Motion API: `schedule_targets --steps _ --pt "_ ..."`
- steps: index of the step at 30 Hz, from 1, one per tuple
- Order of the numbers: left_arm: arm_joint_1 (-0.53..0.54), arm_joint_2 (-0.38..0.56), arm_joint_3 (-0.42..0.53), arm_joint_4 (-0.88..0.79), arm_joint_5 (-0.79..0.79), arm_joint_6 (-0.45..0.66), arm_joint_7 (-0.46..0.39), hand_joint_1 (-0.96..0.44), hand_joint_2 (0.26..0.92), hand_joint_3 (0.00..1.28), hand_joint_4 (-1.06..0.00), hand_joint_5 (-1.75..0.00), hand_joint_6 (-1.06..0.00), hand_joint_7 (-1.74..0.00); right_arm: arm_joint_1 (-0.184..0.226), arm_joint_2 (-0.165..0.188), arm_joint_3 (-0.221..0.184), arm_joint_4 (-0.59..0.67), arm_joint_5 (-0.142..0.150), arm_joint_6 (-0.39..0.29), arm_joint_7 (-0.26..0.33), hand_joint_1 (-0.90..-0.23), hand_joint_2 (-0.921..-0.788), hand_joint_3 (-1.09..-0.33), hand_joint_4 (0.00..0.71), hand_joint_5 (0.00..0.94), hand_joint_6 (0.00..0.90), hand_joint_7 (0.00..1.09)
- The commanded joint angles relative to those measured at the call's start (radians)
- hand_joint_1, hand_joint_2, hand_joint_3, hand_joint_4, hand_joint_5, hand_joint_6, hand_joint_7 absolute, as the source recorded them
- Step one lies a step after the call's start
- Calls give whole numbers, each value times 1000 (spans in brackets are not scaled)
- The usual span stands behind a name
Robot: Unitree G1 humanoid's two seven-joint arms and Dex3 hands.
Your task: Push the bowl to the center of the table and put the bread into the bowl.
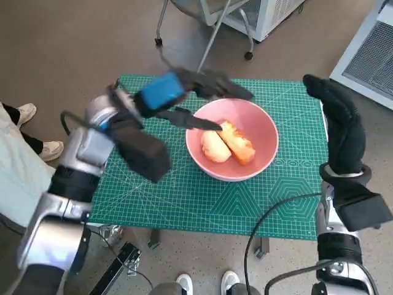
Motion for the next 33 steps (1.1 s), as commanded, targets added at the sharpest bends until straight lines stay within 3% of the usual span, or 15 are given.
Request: schedule_targets --steps 1,9,13,16,33 --pt "103 -43 65 -79 -71 1 64 14 883 0 -724 -26 -543 -663 -6 21 3 -16 15 26 3 -579 -921 -701 345 5 90 735" --pt "238 -106 123 -210 -154 44 97 29 895 7 -647 -87 -411 -848 -9 32 7 -52 15 54 2 -579 -921 -698 345 5 90 737" --pt "286 -135 137 -246 -182 55 103 30 908 21 -359 -590 -328 -955 -8 34 7 -61 10 62 1 -570 -921 -699 345 4 89 740" --pt "307 -150 142 -261 -194 61 102 30 916 37 -277 -718 -291 -987 -9 35 8 -63 7 64 0 -562 -921 -701 345 4 88 742" --pt "355 -175 137 -334 -216 136 64 17 920 86 -220 -765 -243 -999 0 31 10 -57 -3 61 3 -573 -921 -704 345 3 86 744"
